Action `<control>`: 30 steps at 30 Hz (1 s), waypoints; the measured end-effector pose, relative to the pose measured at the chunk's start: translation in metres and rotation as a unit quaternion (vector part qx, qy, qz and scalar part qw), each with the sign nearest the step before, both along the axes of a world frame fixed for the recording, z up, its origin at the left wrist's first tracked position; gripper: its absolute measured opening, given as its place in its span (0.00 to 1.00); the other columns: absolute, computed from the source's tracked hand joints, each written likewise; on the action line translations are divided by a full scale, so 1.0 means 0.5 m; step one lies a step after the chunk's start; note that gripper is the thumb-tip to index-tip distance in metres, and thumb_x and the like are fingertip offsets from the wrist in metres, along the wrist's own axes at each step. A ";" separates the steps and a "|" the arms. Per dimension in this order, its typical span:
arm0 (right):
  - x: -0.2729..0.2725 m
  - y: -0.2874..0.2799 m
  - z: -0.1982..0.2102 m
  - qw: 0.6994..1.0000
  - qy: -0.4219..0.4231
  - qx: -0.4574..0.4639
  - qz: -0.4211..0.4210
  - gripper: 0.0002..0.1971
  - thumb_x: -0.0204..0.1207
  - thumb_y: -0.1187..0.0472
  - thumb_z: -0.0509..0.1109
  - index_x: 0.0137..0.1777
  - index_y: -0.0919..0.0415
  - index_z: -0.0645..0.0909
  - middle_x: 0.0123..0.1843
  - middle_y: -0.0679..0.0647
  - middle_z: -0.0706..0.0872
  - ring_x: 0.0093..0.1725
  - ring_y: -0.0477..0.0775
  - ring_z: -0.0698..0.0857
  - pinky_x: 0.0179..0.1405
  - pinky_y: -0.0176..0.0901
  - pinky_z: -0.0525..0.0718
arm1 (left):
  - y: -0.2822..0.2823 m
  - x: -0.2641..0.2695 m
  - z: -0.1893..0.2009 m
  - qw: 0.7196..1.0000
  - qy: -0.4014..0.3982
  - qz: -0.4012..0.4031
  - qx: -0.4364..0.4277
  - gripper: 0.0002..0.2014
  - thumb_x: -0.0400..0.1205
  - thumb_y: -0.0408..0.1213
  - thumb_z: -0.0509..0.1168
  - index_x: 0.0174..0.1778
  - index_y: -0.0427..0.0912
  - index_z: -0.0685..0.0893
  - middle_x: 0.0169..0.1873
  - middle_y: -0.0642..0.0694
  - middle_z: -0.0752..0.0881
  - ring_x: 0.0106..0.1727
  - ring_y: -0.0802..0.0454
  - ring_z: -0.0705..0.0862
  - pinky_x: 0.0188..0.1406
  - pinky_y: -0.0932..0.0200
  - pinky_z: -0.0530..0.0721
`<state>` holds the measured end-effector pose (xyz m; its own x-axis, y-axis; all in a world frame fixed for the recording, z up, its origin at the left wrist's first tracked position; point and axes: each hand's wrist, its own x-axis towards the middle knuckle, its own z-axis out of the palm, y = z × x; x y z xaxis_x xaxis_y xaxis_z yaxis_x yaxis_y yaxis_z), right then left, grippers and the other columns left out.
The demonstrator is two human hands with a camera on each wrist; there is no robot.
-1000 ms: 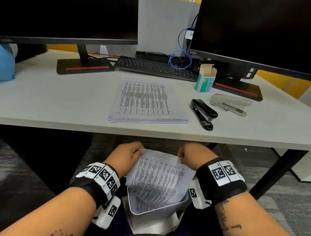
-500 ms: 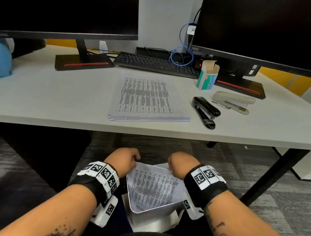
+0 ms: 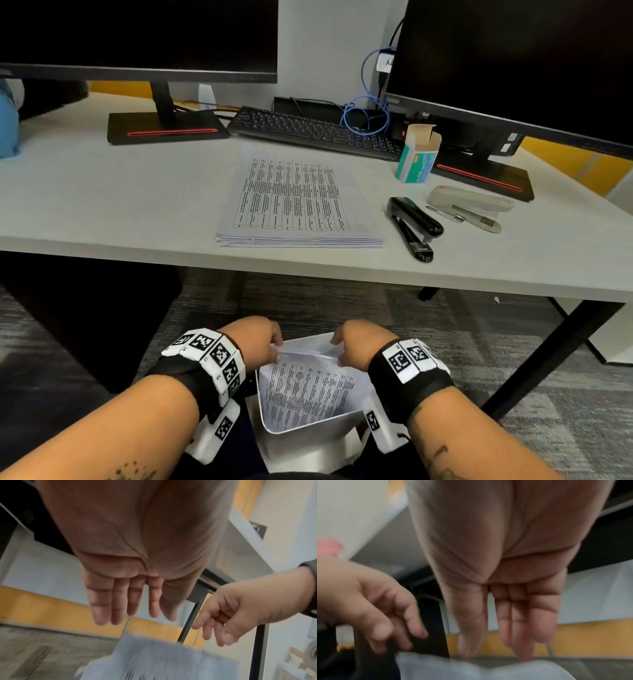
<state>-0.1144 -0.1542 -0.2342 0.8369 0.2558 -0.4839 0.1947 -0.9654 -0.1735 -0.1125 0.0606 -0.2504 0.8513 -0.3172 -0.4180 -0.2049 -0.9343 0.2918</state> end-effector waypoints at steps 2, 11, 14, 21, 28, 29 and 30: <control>-0.004 0.009 0.045 0.999 0.014 0.044 0.017 0.27 0.76 0.57 0.75 0.76 0.51 0.76 0.70 0.52 0.82 0.68 0.54 0.81 0.64 0.40 0.75 | 0.002 -0.001 0.035 0.999 -0.035 -0.006 -0.041 0.13 0.81 0.47 0.68 0.61 0.51 0.84 0.58 0.51 0.86 0.57 0.54 0.83 0.58 0.59 0.80; -0.038 0.015 0.270 0.959 -0.029 0.282 -0.018 0.08 0.75 0.59 0.76 0.53 0.50 0.86 0.42 0.54 0.92 0.37 0.44 0.88 0.43 0.38 0.84 | -0.029 -0.041 0.280 0.981 -0.129 -0.056 -0.130 0.08 0.81 0.49 0.68 0.52 0.53 0.86 0.42 0.57 0.87 0.43 0.60 0.83 0.42 0.62 0.78; -0.024 -0.001 0.310 0.919 -0.160 0.351 -0.082 0.04 0.77 0.63 0.73 0.46 0.53 0.87 0.37 0.58 0.91 0.33 0.50 0.88 0.35 0.42 0.84 | -0.027 -0.049 0.327 0.944 -0.245 -0.004 -0.220 0.04 0.81 0.48 0.68 0.45 0.54 0.86 0.36 0.59 0.86 0.39 0.66 0.82 0.38 0.67 0.77; 0.029 -0.040 0.310 0.917 -0.306 0.180 -0.183 0.22 0.77 0.70 0.64 0.70 0.54 0.82 0.62 0.53 0.86 0.63 0.54 0.83 0.64 0.41 0.76 | 0.027 -0.002 0.305 0.928 -0.337 0.107 -0.114 0.18 0.84 0.43 0.63 0.71 0.51 0.79 0.68 0.46 0.79 0.69 0.45 0.76 0.70 0.52 0.73; 0.035 -0.045 0.306 0.923 -0.276 0.204 -0.176 0.17 0.78 0.67 0.70 0.65 0.53 0.86 0.59 0.48 0.88 0.53 0.47 0.82 0.56 0.32 0.72 | 0.047 0.008 0.280 0.936 -0.309 0.120 -0.119 0.18 0.84 0.50 0.63 0.69 0.52 0.82 0.67 0.46 0.81 0.68 0.46 0.78 0.68 0.53 0.74; 0.037 -0.047 0.304 0.919 -0.269 0.221 -0.185 0.16 0.77 0.67 0.71 0.64 0.54 0.86 0.57 0.48 0.88 0.50 0.46 0.82 0.57 0.34 0.75 | 0.049 0.010 0.280 0.936 -0.307 0.120 -0.120 0.17 0.84 0.51 0.64 0.68 0.53 0.82 0.67 0.46 0.81 0.67 0.46 0.78 0.68 0.52 0.75; 0.040 -0.049 0.301 0.914 -0.260 0.242 -0.196 0.16 0.77 0.67 0.71 0.63 0.55 0.87 0.54 0.48 0.89 0.48 0.47 0.82 0.59 0.38 0.79 | 0.051 0.013 0.280 0.937 -0.306 0.119 -0.120 0.17 0.83 0.51 0.64 0.67 0.54 0.82 0.66 0.46 0.81 0.67 0.46 0.78 0.67 0.52 0.75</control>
